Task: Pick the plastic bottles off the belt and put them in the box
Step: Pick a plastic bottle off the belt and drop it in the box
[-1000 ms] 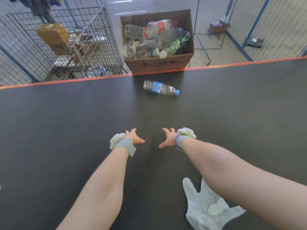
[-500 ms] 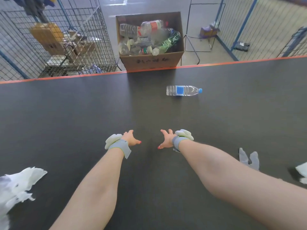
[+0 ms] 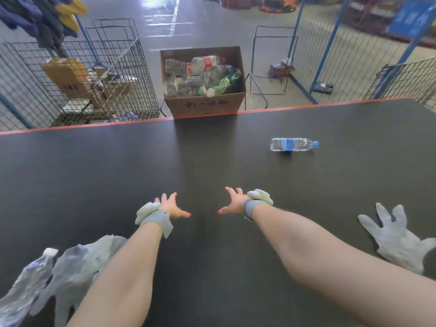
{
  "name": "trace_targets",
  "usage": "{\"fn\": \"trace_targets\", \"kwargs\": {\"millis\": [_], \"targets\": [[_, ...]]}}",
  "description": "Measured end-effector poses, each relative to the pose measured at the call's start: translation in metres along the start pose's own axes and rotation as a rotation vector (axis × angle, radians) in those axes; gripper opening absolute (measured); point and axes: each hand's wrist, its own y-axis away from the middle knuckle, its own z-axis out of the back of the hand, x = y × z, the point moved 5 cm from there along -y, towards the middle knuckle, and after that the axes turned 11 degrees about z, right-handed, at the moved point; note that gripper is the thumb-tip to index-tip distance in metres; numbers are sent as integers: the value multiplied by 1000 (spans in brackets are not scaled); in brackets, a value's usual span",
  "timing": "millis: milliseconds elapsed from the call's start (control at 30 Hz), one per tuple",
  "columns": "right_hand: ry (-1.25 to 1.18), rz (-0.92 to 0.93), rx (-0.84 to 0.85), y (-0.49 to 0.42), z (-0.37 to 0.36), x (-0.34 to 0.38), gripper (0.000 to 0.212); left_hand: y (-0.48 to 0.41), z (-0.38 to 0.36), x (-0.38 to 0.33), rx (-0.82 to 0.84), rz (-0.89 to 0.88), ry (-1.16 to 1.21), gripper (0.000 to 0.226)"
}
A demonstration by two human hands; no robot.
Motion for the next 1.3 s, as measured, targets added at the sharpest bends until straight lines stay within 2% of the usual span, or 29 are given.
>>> {"fn": "trace_targets", "kwargs": {"millis": [100,167,267,300,367,400,467,533,633,700,733,800,833,900,967,1067,1200,1267,1300], "targets": [[10,25,70,9,-28,6,107,4,-33,49,91,99,-255,122],[-7,72,112,10,-53,14,112,9,-55,82,138,104,-400,125],[-14,166,173,10,-87,34,117,15,-88,124,219,124,-284,110],[-9,207,180,11,-96,42,118,15,-98,134,194,104,-286,109],[-8,280,187,11,-112,61,120,17,-113,147,116,-6,-383,111],[-8,303,186,10,-119,70,121,19,-118,147,103,-83,-392,105],[3,334,186,10,-134,83,124,23,-121,141,101,-208,-342,90],[9,358,183,10,-145,94,126,28,-115,131,67,-268,-278,84],[20,376,147,11,-153,104,126,34,-96,118,-11,-381,-67,94],[48,362,108,11,-153,106,126,43,-86,113,-103,-483,-67,99],[55,353,86,10,-152,106,127,43,-84,113,-178,-479,-128,103],[47,346,49,11,-150,106,126,44,-86,118,-240,-317,-156,113],[57,354,30,10,-147,106,124,43,-90,121,-211,-204,-94,118],[127,376,20,10,-143,104,120,41,-107,119,-42,4,168,127],[160,376,32,9,-141,97,118,40,-118,104,109,74,375,128],[126,349,37,8,-131,83,117,36,-115,79,172,78,581,113],[56,261,11,8,-107,64,113,19,-99,58,236,76,714,86],[80,188,33,4,-95,52,105,14,-91,45,301,61,741,79],[112,146,58,1,-90,46,96,15,-87,39,340,64,772,64]]}}
